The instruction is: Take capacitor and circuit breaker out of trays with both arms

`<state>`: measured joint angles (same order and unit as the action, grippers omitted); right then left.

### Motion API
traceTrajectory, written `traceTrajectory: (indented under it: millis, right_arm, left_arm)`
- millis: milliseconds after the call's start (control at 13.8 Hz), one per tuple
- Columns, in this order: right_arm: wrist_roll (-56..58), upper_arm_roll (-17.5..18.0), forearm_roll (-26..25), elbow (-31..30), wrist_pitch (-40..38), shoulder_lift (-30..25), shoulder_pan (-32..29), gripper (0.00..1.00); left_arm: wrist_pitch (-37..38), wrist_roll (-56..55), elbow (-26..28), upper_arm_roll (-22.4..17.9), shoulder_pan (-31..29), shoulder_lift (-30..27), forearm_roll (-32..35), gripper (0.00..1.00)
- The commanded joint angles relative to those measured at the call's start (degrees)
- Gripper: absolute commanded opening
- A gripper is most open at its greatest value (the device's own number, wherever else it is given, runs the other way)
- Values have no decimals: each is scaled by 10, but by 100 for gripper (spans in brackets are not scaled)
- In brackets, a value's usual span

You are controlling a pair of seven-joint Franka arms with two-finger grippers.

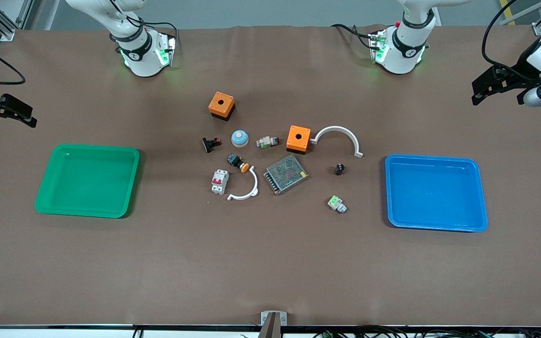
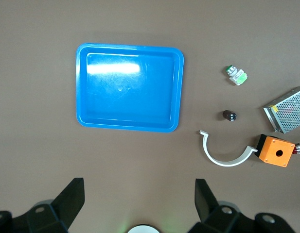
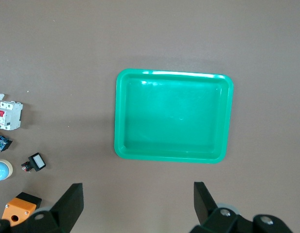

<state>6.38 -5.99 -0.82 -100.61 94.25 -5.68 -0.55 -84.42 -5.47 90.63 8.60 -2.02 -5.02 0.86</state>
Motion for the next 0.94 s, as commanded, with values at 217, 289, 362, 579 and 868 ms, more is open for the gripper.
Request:
traceTrajectory:
  millis: [217, 289, 362, 579, 868]
  right_arm:
    - [-1, 4, 4, -21, 4, -19, -5, 100]
    - [-1, 4, 6, -21, 5, -19, -4, 100]
    - [-1, 4, 6, -21, 4, -19, -4, 100]
    - [-1, 4, 13, -22, 2, -20, -4, 100]
    - [-1, 4, 17, -21, 2, -21, -5, 100]
  left_arm:
    - [-4, 13, 7, 0, -3, -10, -5, 100]
    - [-4, 13, 6, 0, -4, -10, -5, 100]
    - [-4, 13, 6, -1, -4, -10, -5, 100]
    - [-4, 7, -8, -3, -4, -1, -5, 100]
    - [-4, 2, -15, -3, -4, 9, -3, 100]
